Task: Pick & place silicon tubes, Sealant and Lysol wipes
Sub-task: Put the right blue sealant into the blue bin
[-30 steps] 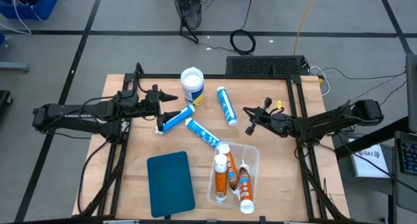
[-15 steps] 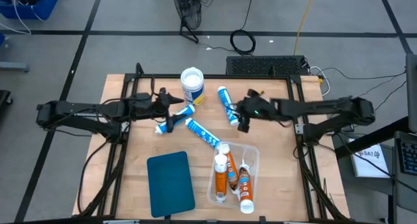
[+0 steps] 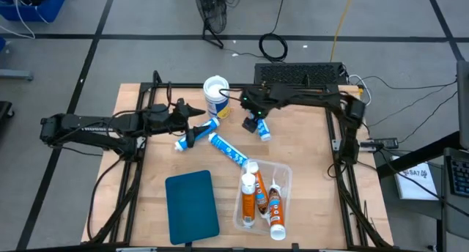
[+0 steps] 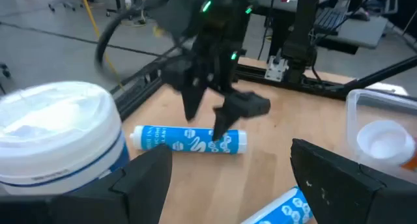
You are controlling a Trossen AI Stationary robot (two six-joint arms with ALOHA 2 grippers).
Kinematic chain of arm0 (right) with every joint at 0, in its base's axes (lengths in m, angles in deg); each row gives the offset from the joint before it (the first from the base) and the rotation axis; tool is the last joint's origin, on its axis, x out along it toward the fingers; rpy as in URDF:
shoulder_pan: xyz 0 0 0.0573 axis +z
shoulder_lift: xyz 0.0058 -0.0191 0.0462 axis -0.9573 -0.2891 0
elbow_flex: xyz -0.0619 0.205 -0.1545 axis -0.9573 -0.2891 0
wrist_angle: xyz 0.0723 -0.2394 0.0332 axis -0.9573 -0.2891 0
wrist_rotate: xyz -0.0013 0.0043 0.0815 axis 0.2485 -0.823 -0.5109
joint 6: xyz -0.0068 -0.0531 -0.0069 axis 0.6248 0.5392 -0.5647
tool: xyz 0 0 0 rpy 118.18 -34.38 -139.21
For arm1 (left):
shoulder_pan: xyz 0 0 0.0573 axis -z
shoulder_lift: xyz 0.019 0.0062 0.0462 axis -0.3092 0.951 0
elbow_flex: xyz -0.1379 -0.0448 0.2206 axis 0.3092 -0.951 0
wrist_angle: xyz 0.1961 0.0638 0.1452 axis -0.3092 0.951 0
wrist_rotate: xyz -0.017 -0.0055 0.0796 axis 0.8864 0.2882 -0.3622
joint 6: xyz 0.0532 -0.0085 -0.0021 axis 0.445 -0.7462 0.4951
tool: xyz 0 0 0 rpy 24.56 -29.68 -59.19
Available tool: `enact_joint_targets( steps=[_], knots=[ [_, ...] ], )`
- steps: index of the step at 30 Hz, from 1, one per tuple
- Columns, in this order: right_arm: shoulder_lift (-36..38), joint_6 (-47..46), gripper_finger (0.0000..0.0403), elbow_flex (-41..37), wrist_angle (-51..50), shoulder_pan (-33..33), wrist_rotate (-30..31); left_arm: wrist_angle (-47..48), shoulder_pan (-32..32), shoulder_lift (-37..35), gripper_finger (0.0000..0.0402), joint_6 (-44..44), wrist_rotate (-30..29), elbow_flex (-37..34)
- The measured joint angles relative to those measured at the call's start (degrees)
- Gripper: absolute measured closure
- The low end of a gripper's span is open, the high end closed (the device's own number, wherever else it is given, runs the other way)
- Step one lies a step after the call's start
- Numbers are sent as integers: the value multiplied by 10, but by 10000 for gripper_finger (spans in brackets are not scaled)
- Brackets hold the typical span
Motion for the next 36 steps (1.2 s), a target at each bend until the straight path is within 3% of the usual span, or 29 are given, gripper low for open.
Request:
enact_joint_targets(
  steps=[3,9,15,23,26,31,36],
  knots=[
    [-41,-26,90,31,-16,-5,-37,14,0,-8,96,19,-3,0],
    [-79,-29,91,35,-29,-5,-32,27,-1,-9,96,38,-3,0],
    [-91,-10,94,35,-69,-18,50,65,-1,-9,96,39,-3,0],
    [-90,2,94,35,-191,-60,58,80,-1,-10,96,38,-3,0],
    [-73,15,94,33,-239,-66,72,79,-1,-10,96,39,-3,0],
    [-6,56,94,33,-268,-64,165,79,-1,-10,96,31,-4,0],
    [102,134,94,-32,-164,-83,228,79,-1,-10,96,13,-3,0]
  ],
)
